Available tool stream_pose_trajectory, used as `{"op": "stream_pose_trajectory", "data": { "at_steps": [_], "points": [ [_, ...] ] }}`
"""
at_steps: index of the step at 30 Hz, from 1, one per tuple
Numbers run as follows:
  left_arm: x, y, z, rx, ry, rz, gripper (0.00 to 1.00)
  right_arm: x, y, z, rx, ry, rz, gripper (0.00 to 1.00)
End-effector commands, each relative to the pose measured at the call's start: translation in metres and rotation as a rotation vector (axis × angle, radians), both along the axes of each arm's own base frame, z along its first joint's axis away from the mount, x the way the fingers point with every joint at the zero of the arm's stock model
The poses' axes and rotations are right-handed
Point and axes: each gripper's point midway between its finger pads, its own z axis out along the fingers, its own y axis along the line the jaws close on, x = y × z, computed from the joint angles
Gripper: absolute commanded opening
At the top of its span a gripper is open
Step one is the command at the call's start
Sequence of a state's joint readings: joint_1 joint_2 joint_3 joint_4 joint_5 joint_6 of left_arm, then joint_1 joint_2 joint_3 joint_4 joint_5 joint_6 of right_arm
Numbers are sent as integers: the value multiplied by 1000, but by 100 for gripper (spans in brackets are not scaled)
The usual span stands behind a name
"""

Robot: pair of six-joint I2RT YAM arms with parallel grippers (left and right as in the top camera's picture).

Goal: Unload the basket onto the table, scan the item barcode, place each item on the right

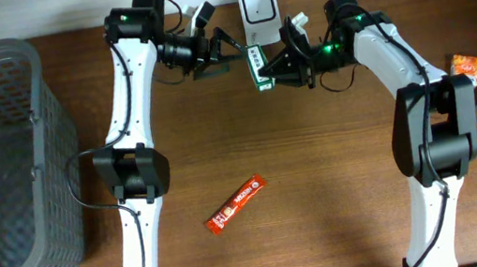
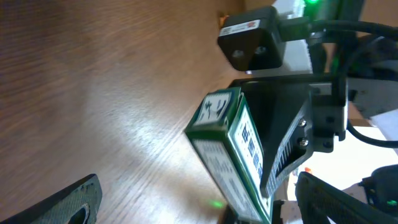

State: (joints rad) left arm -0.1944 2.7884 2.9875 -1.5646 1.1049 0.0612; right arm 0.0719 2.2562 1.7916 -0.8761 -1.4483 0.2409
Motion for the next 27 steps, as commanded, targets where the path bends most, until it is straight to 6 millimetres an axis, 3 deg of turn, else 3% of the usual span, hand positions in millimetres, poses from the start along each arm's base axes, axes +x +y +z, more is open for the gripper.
{"op": "stream_pose_trajectory", "data": {
  "at_steps": [1,5,8,12,16,18,21,22,24,26,27],
  "points": [
    [-6,-20,21,-93,-30,-41,95,-7,10,33,102,-10,44,11],
    [-3,-25,27,-123,-14,-32,83,-9,13,33,100,18,50,11],
    [-2,-24,27,-121,-18,-30,62,-9,12,33,100,18,48,11],
    [-2,-24,26,-116,-14,-29,47,-6,9,33,101,-1,41,13],
    [-3,-24,25,-112,-9,-28,36,2,0,29,76,-30,14,29],
    [-3,-24,25,-112,-9,-28,25,5,0,19,14,-32,-6,34],
    [-2,-23,23,-99,-11,-24,22,10,-2,6,-64,-9,-35,42],
    [2,-20,14,-38,-10,1,21,14,-6,-3,-114,-11,-55,45],
    [16,-2,-13,141,42,117,21,21,-25,-29,-273,23,-123,48],
    [29,23,-31,277,71,228,20,23,-72,-62,-545,54,-204,49],
    [33,32,-38,325,86,269,20,19,-86,-66,-621,60,-204,49]
  ]
}}
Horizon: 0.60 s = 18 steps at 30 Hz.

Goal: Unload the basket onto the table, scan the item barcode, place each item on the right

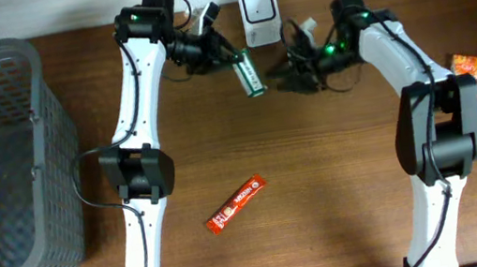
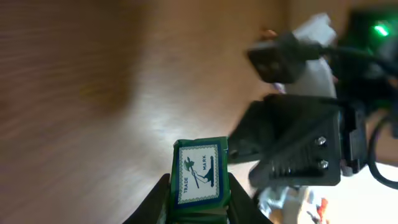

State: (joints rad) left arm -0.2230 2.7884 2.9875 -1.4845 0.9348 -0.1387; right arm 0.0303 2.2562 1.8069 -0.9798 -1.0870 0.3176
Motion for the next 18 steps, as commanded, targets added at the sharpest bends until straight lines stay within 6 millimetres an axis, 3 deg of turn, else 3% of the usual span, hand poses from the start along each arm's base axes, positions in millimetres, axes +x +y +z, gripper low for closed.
{"op": "stream_pose_trajectory", "data": {
  "at_steps": [1,3,5,8,11,14,18],
  "points": [
    [23,48,-26,255,41,210,21,5,-62,-12,-361,-65,-23,49],
    [32,79,-47,460,72,364,22,-5,-66,-13,-553,-92,74,48],
    [31,108,-60,626,157,564,22,-8,-27,-15,-672,-224,226,48],
    [20,114,-63,641,295,701,23,-4,20,-22,-831,-379,325,48],
    [16,119,-64,630,387,794,28,7,87,-12,-835,-600,358,45],
    [13,118,-58,520,514,826,28,20,117,1,-792,-729,343,44],
    [17,135,-62,567,496,880,27,34,127,8,-779,-833,350,44]
  ]
}}
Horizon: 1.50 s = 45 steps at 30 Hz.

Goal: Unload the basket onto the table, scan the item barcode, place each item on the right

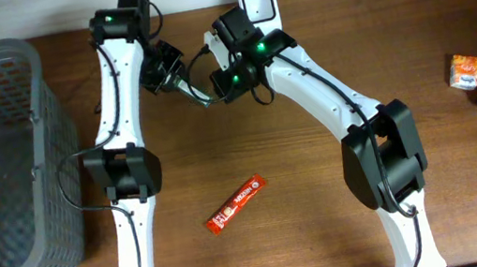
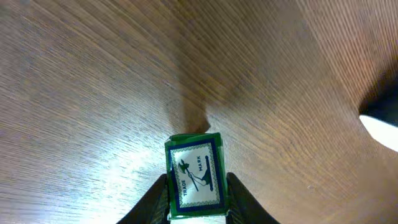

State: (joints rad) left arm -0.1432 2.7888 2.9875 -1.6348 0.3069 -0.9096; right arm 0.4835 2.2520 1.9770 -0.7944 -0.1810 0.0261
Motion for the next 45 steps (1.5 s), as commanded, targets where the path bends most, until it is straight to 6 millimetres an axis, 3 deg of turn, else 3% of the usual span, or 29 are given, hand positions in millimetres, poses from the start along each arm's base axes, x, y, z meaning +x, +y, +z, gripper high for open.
{"op": "stream_pose_trajectory", "data": {
  "at_steps": [1,4,7,10,11,13,15,16,17,20,23,25,27,30,31,32,34,36,39,41,42,43,44,45],
  "points": [
    [4,12,3,62,-15,56,27,11,12,20,29,-93,41,44],
    [0,23,-18,129,39,88,27,21,28,14,96,-117,72,44],
    [0,33,-29,185,50,109,28,11,39,9,73,-183,304,45],
    [1,40,-30,226,45,121,27,3,41,-19,51,-196,366,53],
    [1,40,-30,226,45,121,27,-3,46,-27,32,-219,420,62],
    [0,40,-30,228,47,121,27,1,54,-25,13,-273,428,66],
    [4,58,-30,309,30,139,29,4,63,-21,25,-306,437,72],
    [5,67,-30,328,28,151,33,7,67,-24,31,-324,440,77],
    [5,70,-30,328,28,157,43,9,69,-29,33,-327,439,78],
    [7,90,-30,347,31,190,91,15,73,-51,36,-331,441,78],
    [6,93,-30,350,34,193,97,18,76,-76,41,-323,444,80],
    [5,93,-30,351,38,192,99,16,80,-83,55,-318,455,80],
    [5,93,-30,351,38,192,100,17,80,-85,56,-317,452,75],
    [0,93,-30,355,58,188,99,21,80,-83,79,-300,389,41],
    [0,93,-30,355,60,188,99,24,81,-79,99,-299,358,33],
    [0,93,-30,355,60,188,99,24,82,-78,101,-302,356,31],
    [-1,93,-30,356,62,188,99,37,69,-77,47,-308,246,8],
    [-1,93,-30,356,64,187,99,41,63,-62,27,-326,224,9],
    [-3,93,-31,357,70,186,99,70,28,-9,-5,-421,43,7],
    [-4,93,-31,358,75,185,99,92,-13,37,-35,-506,-72,7],
    [-4,93,-31,357,75,185,99,112,-60,66,-57,-558,-246,6],
    [-5,93,-31,358,78,185,99,120,-79,71,-61,-571,-301,5],
    [-6,93,-31,359,82,184,99,133,-115,71,-11,-553,-444,4],
    [-6,93,-31,359,82,184,99,138,-131,70,21,-537,-514,4]
  ]
}}
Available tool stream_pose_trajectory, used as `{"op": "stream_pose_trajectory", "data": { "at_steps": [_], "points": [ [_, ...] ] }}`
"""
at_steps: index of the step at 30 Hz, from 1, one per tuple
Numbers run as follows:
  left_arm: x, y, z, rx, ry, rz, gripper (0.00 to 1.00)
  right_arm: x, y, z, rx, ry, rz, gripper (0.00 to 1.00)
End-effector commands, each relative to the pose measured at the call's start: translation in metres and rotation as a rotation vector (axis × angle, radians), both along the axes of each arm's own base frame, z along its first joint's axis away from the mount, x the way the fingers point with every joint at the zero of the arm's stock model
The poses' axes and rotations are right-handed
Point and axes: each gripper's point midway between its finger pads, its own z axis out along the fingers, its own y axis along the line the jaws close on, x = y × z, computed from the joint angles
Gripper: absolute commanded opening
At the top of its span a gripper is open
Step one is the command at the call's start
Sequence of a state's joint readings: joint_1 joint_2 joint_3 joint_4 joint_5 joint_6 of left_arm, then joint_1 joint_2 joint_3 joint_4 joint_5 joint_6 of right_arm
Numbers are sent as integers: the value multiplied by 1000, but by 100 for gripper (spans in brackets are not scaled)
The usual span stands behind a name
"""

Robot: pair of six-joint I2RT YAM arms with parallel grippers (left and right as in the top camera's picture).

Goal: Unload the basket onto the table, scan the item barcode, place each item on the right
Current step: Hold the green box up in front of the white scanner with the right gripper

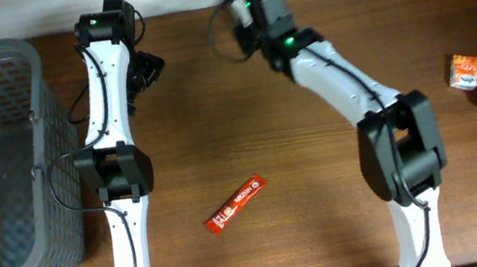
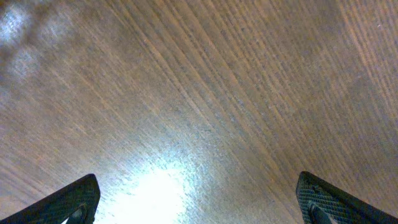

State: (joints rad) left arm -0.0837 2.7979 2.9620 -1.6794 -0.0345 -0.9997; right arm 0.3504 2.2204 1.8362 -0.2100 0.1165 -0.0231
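Note:
My left gripper (image 2: 199, 200) stands open over bare wooden tabletop (image 2: 205, 93), with nothing between its fingers (image 2: 74, 199). In the overhead view the left gripper (image 1: 151, 66) is at the back left, close to the basket. The green box shows in neither view. My right arm reaches to the back centre, where its gripper (image 1: 245, 7) is blurred and its jaws cannot be read. The arm covers the place at the back edge, so no scanner can be made out.
A grey mesh basket (image 1: 32, 117) fills the left side. A red snack bar (image 1: 237, 203) lies in the middle front. An orange packet (image 1: 464, 68) and a purple packet lie at the far right.
My left gripper was shut on the green box above the table; now it is open and empty, further left. The box is out of view. The right arm has moved to the back centre.
First my right gripper held the green box by the white scanner, the left gripper open beside it. Then the left gripper held the box and the right had let go. Then the left held it further left. Now the left is open and the box is unseen.

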Motion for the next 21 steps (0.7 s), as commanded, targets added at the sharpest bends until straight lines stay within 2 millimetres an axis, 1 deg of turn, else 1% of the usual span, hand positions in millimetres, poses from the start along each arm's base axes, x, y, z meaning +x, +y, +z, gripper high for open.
{"op": "stream_pose_trajectory", "data": {
  "at_steps": [1,3,4,6,9,11,13,14,15,17,19,20,21],
  "points": [
    [-4,3,-11,16,30,6,99,21,-62,11,171,-14,-260,4],
    [-3,2,-11,17,30,6,99,27,-83,-8,311,30,-394,4],
    [-3,2,-11,17,29,6,99,30,-81,-21,339,44,-393,4],
    [-3,2,-11,17,29,6,99,32,-59,-16,386,41,-317,5],
    [-3,2,-11,17,29,6,99,31,-31,-6,398,3,-271,5],
    [-3,2,-11,17,29,6,99,30,-29,-9,375,-6,-297,5],
    [-3,2,-11,17,29,6,99,30,-29,-23,364,18,-301,6],
    [-3,2,-11,17,29,6,99,29,-31,-27,357,25,-306,5],
    [-3,2,-11,17,29,6,99,30,-34,-26,357,21,-313,5],
    [-3,2,-11,17,29,6,99,32,-48,-10,356,0,-326,6],
    [-3,2,-11,17,29,6,99,25,-98,46,371,-49,-391,4],
    [-3,2,-11,17,29,6,99,19,-124,70,365,-74,-441,4],
    [-3,2,-11,17,29,6,99,9,-164,90,337,-101,-535,4]
  ]
}}
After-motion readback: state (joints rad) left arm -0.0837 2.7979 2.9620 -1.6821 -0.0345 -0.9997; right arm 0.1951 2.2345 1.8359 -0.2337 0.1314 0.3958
